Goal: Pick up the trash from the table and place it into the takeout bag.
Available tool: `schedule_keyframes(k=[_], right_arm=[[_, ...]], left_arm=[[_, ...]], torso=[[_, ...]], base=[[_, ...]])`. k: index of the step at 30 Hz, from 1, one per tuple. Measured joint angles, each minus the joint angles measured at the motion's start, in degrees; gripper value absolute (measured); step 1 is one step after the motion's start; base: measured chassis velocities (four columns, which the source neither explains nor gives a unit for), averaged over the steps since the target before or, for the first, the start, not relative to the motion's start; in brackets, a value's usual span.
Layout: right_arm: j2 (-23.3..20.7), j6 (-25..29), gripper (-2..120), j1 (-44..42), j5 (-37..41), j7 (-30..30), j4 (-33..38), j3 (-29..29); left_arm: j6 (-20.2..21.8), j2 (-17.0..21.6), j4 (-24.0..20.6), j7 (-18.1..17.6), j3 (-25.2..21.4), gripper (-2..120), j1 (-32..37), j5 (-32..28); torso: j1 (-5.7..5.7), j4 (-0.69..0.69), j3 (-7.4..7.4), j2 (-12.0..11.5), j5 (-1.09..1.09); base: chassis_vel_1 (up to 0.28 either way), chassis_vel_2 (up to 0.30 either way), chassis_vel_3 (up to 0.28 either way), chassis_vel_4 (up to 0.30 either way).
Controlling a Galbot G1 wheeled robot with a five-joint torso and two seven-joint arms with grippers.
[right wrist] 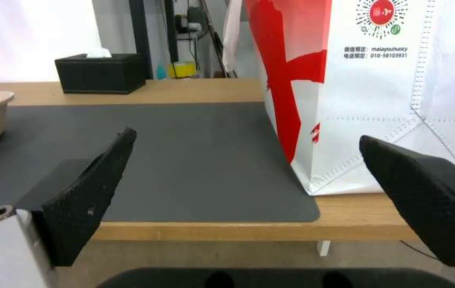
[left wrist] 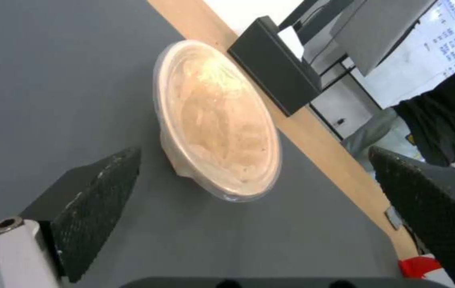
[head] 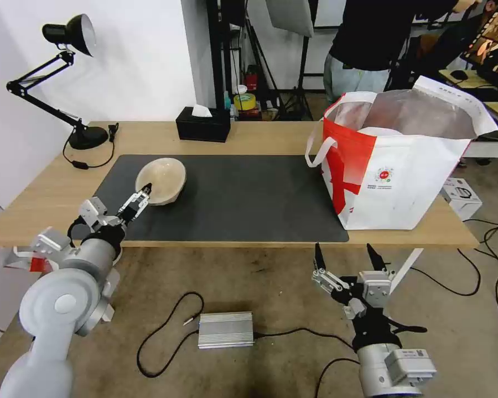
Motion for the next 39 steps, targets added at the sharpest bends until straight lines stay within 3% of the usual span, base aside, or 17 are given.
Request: schedule_keyframes(k=[39], right_arm=[[0.0,0.0,100,0.0,0.0,0.0,0.0,0.0]], left_arm=[[1.0,0.6,8.0,-1.7,5.3,100,-7.9,-0.2]], torso=[[0.0,0.0,0.0,0.0,0.0]], base=[[0.0,0.0,0.0,0.0]])
